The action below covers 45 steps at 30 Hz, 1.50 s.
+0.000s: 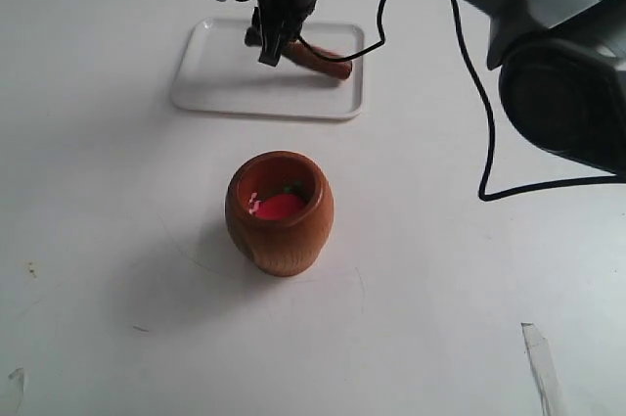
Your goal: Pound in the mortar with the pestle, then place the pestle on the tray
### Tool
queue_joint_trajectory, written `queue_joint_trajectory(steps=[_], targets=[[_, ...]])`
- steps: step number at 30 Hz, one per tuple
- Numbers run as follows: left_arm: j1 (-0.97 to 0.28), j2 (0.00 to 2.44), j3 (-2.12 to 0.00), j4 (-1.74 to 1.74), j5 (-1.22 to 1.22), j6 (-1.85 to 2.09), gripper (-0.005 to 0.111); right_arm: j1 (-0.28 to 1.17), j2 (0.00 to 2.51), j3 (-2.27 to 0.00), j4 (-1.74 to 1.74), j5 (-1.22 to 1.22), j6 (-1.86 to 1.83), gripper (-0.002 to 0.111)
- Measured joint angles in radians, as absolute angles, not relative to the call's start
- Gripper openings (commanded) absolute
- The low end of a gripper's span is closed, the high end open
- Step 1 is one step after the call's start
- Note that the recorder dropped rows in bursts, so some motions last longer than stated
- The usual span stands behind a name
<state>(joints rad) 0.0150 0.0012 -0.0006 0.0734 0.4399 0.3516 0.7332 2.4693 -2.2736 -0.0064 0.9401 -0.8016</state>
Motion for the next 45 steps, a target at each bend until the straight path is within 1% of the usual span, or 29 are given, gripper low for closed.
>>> queue_joint_trajectory(steps=[1, 2, 8, 13, 18, 28, 30, 33, 38, 45], targets=[[0.015, 0.001, -0.001, 0.073, 0.440, 0.352, 0.000, 0.733, 2.464, -2.274, -0.006, 0.938, -0.798, 0.085], [0.015, 0.001, -0.001, 0.073, 0.440, 0.352, 0.000, 0.733, 2.452, -2.274, -0.014, 0.929, -0.774, 0.086], [0.015, 0.001, -0.001, 0.073, 0.440, 0.352, 0.000, 0.745, 2.412, -2.275, -0.161, 0.917, -0.633, 0.086], [0.015, 0.001, -0.001, 0.073, 0.440, 0.352, 0.000, 0.745, 2.336, -2.275, -0.168, 0.986, -0.537, 0.086], [0.015, 0.001, -0.001, 0.073, 0.440, 0.352, 0.000, 0.734, 2.307, -2.275, -0.152, 1.070, -0.520, 0.086], [0.015, 0.001, -0.001, 0.073, 0.440, 0.352, 0.000, 0.660, 2.270, -2.275, -0.094, 1.127, -0.506, 0.086], [0.015, 0.001, -0.001, 0.073, 0.440, 0.352, 0.000, 0.645, 2.269, -2.275, -0.131, 1.166, -0.506, 0.086], [0.015, 0.001, -0.001, 0.073, 0.440, 0.352, 0.000, 0.629, 2.269, -2.265, -0.291, 1.206, -0.463, 0.086], [0.015, 0.001, -0.001, 0.073, 0.440, 0.352, 0.000, 0.574, 2.269, -2.253, -0.596, 1.218, -0.205, 0.086], [0.015, 0.001, -0.001, 0.073, 0.440, 0.352, 0.000, 0.421, 2.269, -2.235, -0.692, 1.182, 0.169, 0.086]])
